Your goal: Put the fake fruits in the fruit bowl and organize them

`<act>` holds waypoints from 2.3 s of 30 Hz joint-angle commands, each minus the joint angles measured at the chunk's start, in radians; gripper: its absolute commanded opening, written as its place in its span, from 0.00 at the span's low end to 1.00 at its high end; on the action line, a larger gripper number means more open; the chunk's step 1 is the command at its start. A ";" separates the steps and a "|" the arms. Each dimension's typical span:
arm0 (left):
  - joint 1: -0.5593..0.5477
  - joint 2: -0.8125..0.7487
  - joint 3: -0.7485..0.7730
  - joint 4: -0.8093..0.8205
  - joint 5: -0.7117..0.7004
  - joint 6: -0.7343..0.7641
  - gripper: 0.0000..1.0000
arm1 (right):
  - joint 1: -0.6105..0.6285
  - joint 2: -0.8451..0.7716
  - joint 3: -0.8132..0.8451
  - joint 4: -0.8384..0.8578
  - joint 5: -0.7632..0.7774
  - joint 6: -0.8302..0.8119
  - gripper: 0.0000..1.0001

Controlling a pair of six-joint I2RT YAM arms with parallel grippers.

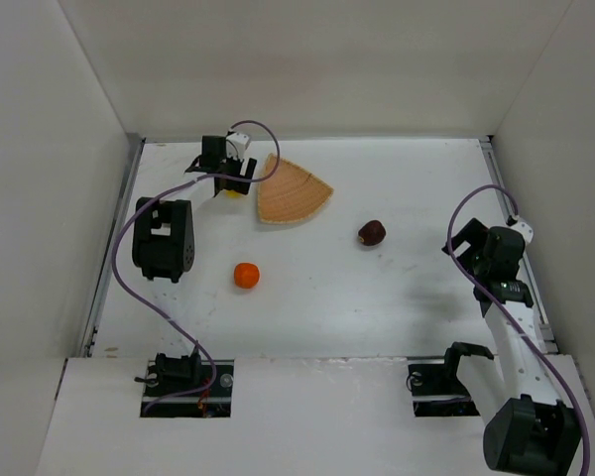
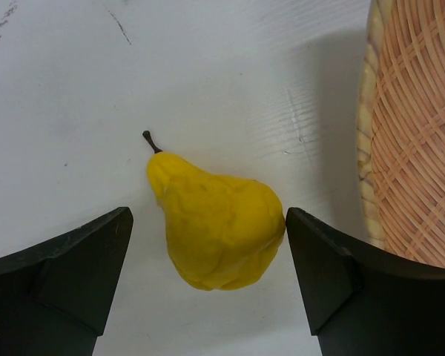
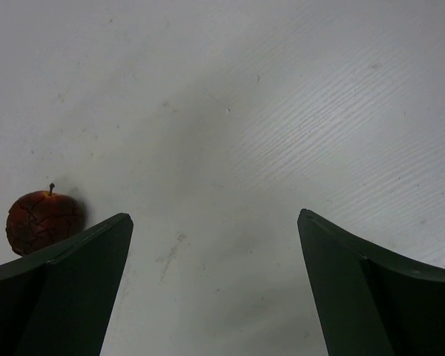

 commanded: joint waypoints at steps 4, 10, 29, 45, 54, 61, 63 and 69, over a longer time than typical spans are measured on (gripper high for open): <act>0.007 0.019 0.038 0.008 0.035 0.044 0.66 | 0.011 -0.004 0.051 0.009 0.009 -0.013 1.00; 0.001 -0.021 0.037 -0.066 0.065 0.076 0.31 | 0.011 0.005 0.074 0.003 0.003 -0.008 1.00; -0.266 -0.204 -0.009 0.028 -0.037 0.075 0.24 | 0.040 0.002 0.039 0.037 0.004 0.012 1.00; -0.344 -0.156 0.023 -0.015 -0.076 0.119 0.92 | 0.065 -0.050 -0.012 0.030 -0.008 0.035 1.00; -0.329 -0.458 -0.075 -0.381 0.044 0.248 1.00 | 0.117 -0.001 -0.007 0.055 -0.007 0.042 1.00; -0.303 -0.550 -0.268 -0.779 0.115 0.334 1.00 | 0.171 0.062 0.001 0.095 0.004 0.052 1.00; -0.303 -0.571 -0.337 -0.768 0.113 0.306 1.00 | 0.184 0.080 0.002 0.107 0.004 0.053 1.00; -0.314 -0.611 -0.469 -0.647 0.102 0.202 1.00 | 0.212 0.097 0.005 0.112 0.009 0.055 1.00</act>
